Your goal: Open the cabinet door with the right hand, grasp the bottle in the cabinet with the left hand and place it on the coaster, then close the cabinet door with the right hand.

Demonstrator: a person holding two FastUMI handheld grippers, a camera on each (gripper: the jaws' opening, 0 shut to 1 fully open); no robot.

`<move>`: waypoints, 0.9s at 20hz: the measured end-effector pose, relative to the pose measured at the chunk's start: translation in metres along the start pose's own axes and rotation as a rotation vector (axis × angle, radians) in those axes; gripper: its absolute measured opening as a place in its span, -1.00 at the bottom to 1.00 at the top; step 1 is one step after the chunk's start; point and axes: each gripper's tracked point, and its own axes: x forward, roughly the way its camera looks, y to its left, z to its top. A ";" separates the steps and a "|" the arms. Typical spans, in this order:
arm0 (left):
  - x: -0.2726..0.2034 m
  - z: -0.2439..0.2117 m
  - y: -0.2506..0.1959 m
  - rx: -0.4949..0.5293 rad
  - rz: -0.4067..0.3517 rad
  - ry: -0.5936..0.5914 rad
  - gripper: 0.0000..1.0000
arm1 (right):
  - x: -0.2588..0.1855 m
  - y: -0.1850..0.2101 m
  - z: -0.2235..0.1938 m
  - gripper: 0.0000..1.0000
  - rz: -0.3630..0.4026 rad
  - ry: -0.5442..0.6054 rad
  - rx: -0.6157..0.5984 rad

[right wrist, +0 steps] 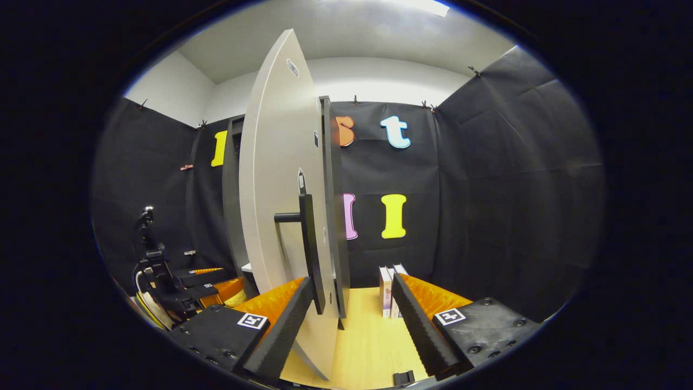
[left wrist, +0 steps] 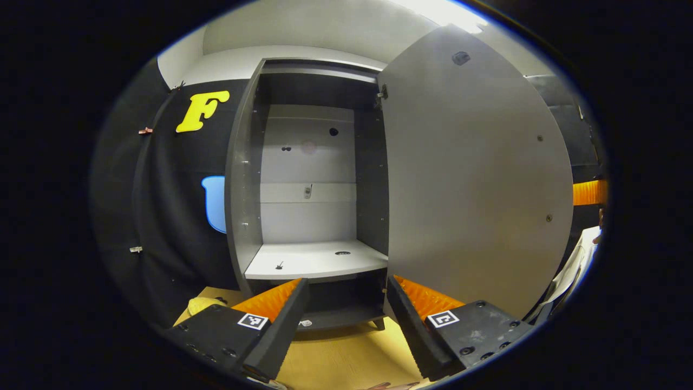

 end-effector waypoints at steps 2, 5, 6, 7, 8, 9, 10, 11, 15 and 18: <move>-0.001 0.000 0.005 -0.013 0.001 0.003 0.82 | 0.002 0.008 -0.002 0.94 -0.005 -0.004 -0.036; -0.006 0.001 0.012 -0.007 -0.011 0.004 0.82 | 0.001 0.008 0.000 0.90 -0.027 -0.014 -0.066; -0.008 -0.001 0.016 -0.002 -0.015 0.006 0.82 | 0.002 0.010 -0.002 0.90 -0.033 -0.007 -0.058; -0.010 -0.001 0.021 0.002 -0.018 0.008 0.82 | 0.003 0.013 -0.003 0.89 -0.037 0.006 -0.041; -0.011 -0.002 0.026 0.003 -0.023 0.008 0.82 | 0.005 0.018 -0.007 0.89 -0.039 0.022 -0.020; -0.013 -0.002 0.030 0.002 -0.029 0.008 0.82 | 0.005 0.026 -0.009 0.91 -0.035 0.027 -0.011; -0.015 -0.003 0.034 0.001 -0.037 0.008 0.82 | 0.004 0.041 -0.008 0.90 -0.027 0.026 -0.013; -0.019 -0.002 0.039 0.001 -0.043 0.007 0.82 | 0.004 0.052 -0.008 1.00 -0.020 0.026 -0.018; -0.029 -0.002 0.072 0.021 -0.048 -0.001 0.82 | 0.015 0.107 -0.017 0.95 0.037 0.030 -0.027; -0.038 -0.004 0.105 0.020 -0.033 -0.006 0.82 | 0.029 0.142 -0.022 0.95 0.079 0.038 -0.018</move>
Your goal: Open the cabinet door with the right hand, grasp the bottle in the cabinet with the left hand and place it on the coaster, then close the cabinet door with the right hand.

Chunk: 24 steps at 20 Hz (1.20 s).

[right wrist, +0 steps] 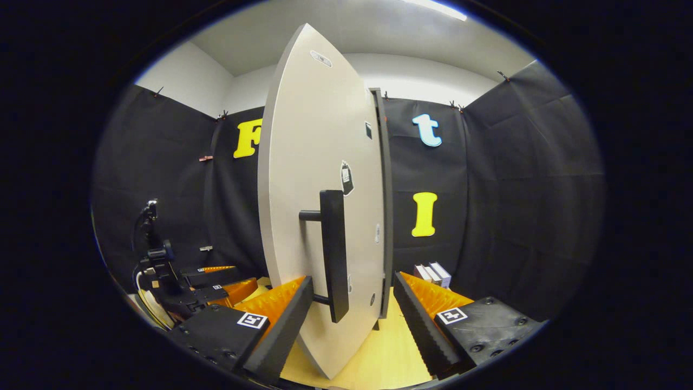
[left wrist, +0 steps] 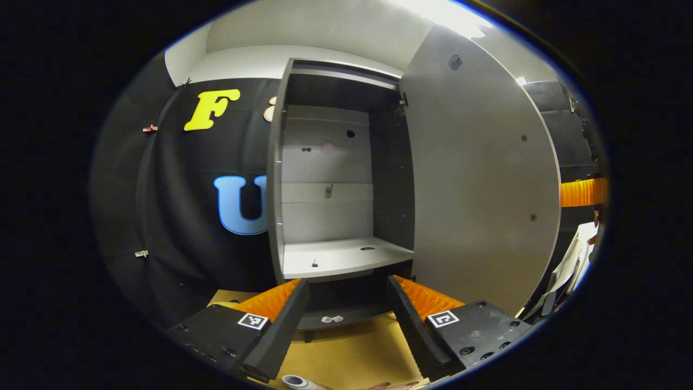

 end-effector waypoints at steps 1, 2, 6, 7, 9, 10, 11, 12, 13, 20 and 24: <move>-0.004 0.000 0.011 0.003 0.004 -0.003 0.82 | 0.006 0.009 0.000 0.95 0.009 -0.002 0.006; -0.008 0.001 0.024 0.012 0.014 -0.008 0.82 | 0.012 0.017 0.001 0.95 0.015 -0.006 0.012; -0.025 0.003 0.072 0.051 0.070 -0.032 0.82 | 0.036 0.054 -0.002 0.95 0.057 -0.009 0.026; -0.028 0.003 0.081 0.056 0.082 -0.035 0.84 | 0.042 0.066 0.000 0.96 0.082 -0.014 0.033; -0.033 0.005 0.099 0.064 0.106 -0.035 0.82 | 0.050 0.088 0.001 0.95 0.141 -0.016 0.052; -0.037 0.006 0.106 0.065 0.116 -0.038 0.82 | 0.052 0.093 0.002 0.95 0.155 -0.019 0.050; -0.039 0.006 0.110 0.063 0.124 -0.041 0.82 | 0.054 0.095 0.003 0.94 0.160 -0.023 0.040; -0.040 0.007 0.114 0.059 0.133 -0.043 0.82 | 0.056 0.097 0.003 0.95 0.166 -0.028 0.030; -0.041 0.007 0.117 0.054 0.139 -0.040 0.82 | 0.058 0.102 0.002 0.94 0.184 -0.029 0.027; -0.039 0.004 0.105 0.003 0.152 -0.028 0.83 | 0.058 0.085 -0.004 0.95 0.203 -0.001 0.019; -0.039 0.015 0.078 0.006 0.140 -0.046 0.83 | 0.055 0.059 -0.005 0.95 0.163 -0.001 0.004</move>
